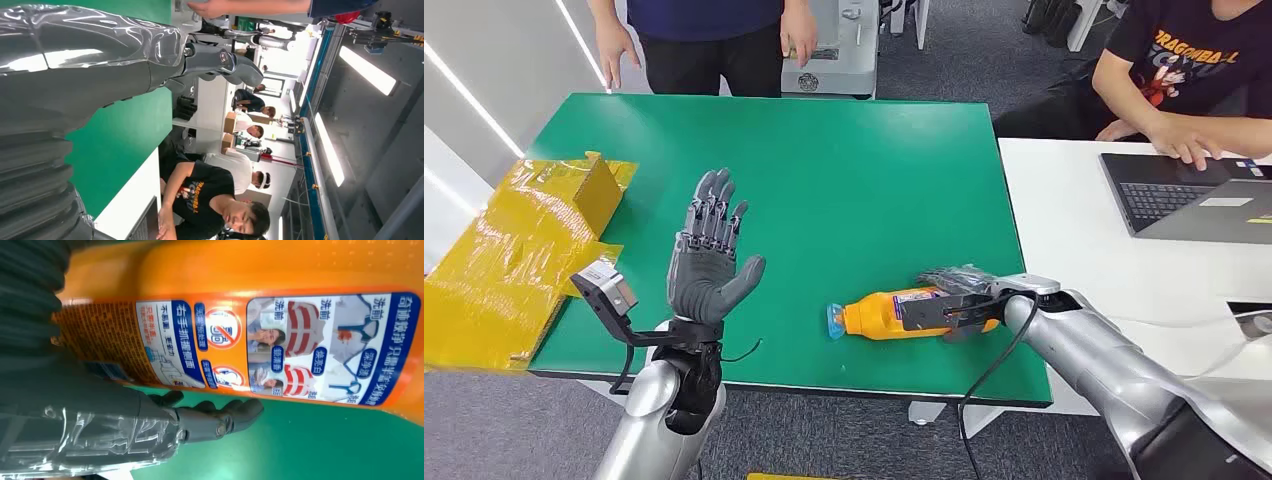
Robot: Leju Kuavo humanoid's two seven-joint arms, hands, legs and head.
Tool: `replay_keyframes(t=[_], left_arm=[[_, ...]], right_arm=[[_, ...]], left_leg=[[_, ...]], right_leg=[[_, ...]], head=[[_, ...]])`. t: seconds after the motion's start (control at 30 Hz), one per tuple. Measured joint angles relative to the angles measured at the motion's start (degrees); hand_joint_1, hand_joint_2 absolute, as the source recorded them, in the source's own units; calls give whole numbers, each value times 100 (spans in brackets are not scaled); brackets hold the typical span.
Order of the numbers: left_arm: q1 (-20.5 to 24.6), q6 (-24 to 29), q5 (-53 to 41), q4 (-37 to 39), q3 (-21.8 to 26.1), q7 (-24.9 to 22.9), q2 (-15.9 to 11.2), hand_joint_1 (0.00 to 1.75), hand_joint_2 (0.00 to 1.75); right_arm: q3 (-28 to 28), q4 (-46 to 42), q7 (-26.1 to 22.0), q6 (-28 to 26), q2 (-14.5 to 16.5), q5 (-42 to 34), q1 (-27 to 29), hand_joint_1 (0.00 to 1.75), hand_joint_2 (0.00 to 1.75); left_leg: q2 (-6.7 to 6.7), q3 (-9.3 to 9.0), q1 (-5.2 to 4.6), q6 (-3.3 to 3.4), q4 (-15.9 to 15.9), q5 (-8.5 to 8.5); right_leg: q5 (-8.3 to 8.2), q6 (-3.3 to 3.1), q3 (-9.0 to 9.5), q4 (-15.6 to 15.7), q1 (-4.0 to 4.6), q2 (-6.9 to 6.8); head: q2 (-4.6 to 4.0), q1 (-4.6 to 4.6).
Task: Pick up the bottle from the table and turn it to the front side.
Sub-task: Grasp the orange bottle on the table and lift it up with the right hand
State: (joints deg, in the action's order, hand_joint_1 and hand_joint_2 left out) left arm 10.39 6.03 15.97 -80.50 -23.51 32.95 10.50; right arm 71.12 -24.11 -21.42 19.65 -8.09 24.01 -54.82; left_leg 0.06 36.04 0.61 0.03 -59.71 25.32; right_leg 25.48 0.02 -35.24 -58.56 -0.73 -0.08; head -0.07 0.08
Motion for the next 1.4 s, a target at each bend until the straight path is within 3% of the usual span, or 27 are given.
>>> replay_keyframes(t=[0.57, 0.83, 1.0, 1.2, 1.4], left_arm=[[0, 26, 61, 0, 1, -1, -1, 0, 175], [-37, 113, 43, 0, 12, 53, 1, 0, 175], [-53, 195, -94, 0, 14, 64, 9, 0, 175], [17, 319, -264, 35, 23, 57, 34, 0, 175], [334, 231, -447, 279, 43, -101, 19, 0, 175]], right_arm=[[-269, -8, -49, -518, 3, 108, 130, 175, 175], [-706, -34, 122, -2025, 180, 393, 400, 175, 175], [-1261, -241, -10, -3122, 341, 413, 656, 175, 175], [-2179, -786, -616, -4064, 575, 223, 1101, 175, 175], [-2953, -1472, -1137, -4537, 831, -52, 1671, 175, 175]], left_leg=[[1, 2, 0, 0, 1, 0], [0, 6, 0, 0, 2, 0], [-4, 10, 0, 0, 3, 1], [-4, 13, 1, 0, 4, 1], [-8, 15, 0, 0, 4, 1]], right_leg=[[0, 0, -1, -1, 0, 1], [0, 0, -3, -2, 0, 0], [3, 1, -6, -2, 1, -5], [6, 4, -8, -1, 1, -6], [7, 4, -10, -2, 1, -11]], head=[[0, 1], [0, 0], [0, 1], [0, 1], [0, 0]])
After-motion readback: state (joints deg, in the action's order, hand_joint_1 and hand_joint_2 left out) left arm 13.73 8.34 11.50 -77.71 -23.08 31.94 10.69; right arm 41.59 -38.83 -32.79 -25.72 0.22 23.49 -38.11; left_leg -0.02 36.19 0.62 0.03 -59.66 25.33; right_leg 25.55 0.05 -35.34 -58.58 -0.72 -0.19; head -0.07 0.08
